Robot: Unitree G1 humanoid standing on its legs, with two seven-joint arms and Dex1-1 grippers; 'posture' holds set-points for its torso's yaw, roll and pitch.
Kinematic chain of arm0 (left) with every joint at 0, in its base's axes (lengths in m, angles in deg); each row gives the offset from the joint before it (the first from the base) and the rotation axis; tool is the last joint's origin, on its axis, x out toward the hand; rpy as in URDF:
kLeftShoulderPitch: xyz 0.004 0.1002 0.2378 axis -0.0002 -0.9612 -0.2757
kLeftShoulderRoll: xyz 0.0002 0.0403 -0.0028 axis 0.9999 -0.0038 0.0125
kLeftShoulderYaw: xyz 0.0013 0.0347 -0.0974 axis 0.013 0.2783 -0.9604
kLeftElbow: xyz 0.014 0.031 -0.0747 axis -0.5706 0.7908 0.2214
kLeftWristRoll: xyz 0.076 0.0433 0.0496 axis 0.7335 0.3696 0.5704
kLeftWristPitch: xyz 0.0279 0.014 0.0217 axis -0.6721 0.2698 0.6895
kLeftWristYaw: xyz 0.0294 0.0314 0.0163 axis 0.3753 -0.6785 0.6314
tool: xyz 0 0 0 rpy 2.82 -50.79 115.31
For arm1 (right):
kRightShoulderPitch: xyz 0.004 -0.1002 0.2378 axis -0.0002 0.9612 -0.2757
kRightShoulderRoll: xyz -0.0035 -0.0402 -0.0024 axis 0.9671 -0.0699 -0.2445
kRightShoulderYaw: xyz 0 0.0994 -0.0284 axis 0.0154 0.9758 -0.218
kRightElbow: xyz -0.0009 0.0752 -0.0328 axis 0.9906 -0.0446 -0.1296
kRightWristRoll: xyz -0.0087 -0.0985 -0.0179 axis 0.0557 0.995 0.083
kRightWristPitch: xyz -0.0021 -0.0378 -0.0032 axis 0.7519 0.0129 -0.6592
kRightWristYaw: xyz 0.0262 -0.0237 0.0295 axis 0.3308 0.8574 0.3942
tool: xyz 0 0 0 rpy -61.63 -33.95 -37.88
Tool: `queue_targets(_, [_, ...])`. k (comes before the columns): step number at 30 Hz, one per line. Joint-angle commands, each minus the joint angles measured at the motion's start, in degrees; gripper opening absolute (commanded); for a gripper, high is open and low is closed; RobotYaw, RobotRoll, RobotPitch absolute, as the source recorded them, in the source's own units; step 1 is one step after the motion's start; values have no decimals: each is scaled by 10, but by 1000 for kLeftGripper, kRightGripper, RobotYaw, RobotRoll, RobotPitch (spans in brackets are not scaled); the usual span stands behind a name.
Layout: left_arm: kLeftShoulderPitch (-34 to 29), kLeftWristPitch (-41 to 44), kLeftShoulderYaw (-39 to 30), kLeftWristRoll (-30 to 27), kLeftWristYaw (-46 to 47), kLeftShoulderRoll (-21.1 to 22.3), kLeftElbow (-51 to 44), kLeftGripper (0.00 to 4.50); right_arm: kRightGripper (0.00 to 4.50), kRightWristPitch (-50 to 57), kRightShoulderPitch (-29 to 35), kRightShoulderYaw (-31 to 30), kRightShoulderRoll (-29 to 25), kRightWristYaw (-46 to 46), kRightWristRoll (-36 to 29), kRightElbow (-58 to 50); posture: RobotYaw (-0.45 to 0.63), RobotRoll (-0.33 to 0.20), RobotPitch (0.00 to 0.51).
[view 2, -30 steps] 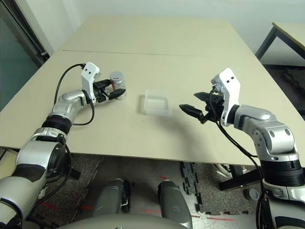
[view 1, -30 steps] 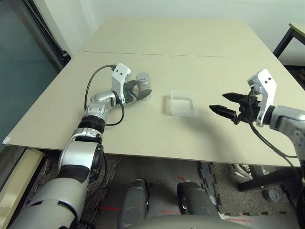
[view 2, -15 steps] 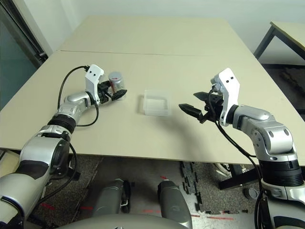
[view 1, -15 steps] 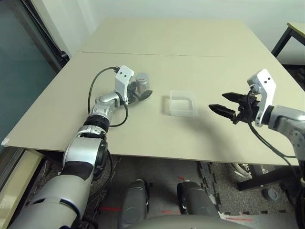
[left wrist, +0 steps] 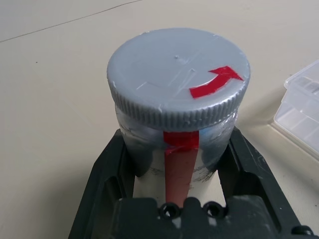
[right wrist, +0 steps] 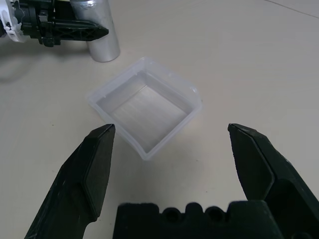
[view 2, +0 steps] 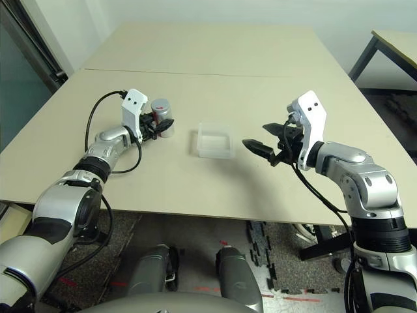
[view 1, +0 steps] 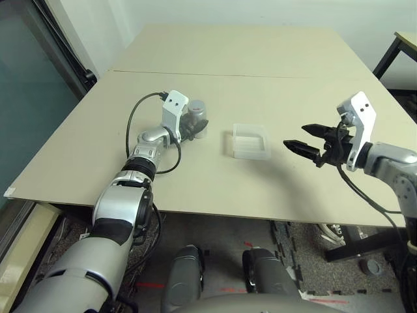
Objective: Pour the medicine from the bottle into the box.
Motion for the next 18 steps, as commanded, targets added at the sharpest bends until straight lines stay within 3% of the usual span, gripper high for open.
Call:
queue_targets(1, [16,15,-2,-5,-59,1,-21,2458,4500,3,-9,-3,-6,9,-1,6,-55,0,70])
queue_targets(7, [34,134,11,-39,-216,29,-156,2458,4500,-19,-61,-34,-23,61,15,46,-13,0,69])
queue_targets(12, [-6,259,47,-71,-314,64,-338,2458,4500,-24,-143,-65,5,87,9,68,18,0,68])
queue_targets(18, [-56,349,88,-106,-369,88,-498,2458,4500,8,-234,-82,55,90,-11,70,41,0,69])
